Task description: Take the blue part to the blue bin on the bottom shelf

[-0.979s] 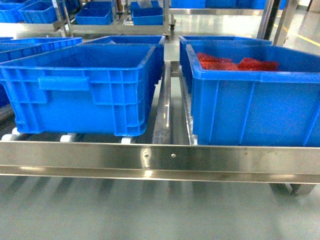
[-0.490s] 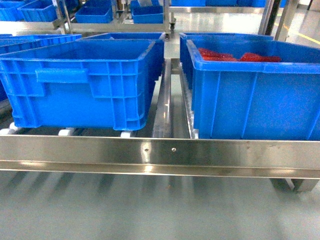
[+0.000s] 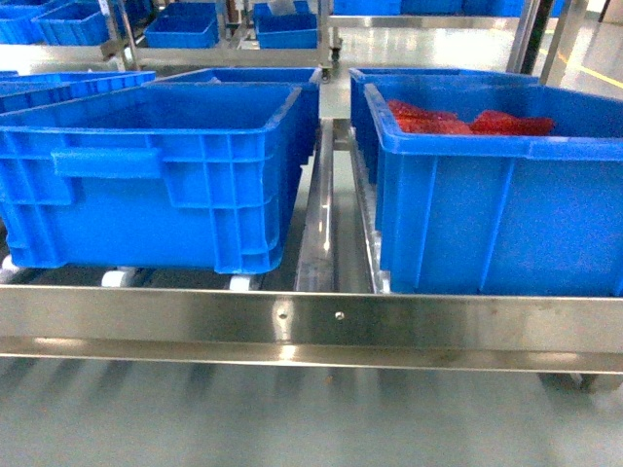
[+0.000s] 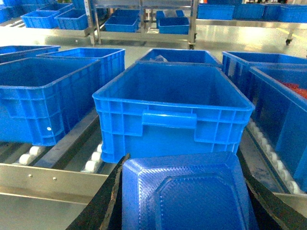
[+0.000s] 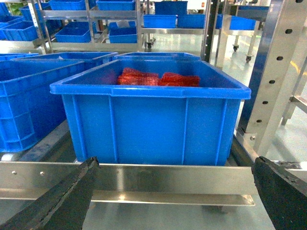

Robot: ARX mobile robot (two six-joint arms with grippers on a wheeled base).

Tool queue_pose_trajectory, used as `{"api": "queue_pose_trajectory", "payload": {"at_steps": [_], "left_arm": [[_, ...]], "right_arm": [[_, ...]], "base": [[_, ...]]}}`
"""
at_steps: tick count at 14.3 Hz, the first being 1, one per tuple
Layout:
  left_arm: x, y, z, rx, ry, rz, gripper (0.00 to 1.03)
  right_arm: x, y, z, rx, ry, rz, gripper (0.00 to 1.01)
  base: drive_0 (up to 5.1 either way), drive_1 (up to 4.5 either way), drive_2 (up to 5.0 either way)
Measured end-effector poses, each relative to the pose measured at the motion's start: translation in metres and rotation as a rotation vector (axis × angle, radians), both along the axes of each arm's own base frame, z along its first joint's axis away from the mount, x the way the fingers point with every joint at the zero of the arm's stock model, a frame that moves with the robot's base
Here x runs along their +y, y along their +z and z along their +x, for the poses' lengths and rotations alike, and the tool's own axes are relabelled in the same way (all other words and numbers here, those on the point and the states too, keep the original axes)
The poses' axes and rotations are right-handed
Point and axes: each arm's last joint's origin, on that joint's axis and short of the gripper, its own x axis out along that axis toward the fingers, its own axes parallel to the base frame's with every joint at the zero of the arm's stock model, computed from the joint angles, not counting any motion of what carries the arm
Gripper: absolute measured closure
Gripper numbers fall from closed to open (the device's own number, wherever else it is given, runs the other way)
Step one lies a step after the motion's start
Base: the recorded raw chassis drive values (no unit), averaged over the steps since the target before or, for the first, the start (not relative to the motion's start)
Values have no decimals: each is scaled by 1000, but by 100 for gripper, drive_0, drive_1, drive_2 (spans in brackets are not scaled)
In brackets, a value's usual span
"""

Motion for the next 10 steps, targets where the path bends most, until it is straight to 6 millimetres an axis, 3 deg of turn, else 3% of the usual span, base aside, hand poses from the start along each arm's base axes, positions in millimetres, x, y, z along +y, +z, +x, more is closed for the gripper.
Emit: {"api": "queue_pose_trajectory", "payload": {"at_steps": [3,10], "left_arm": [[0,0,0,1,0,1,59],[0,0,0,1,1,1,59]], "right_arm": [[0,0,0,0,0,0,3],[0,0,0,2,0,0,3]], "base": [[0,0,0],[-3,408,-414]]}}
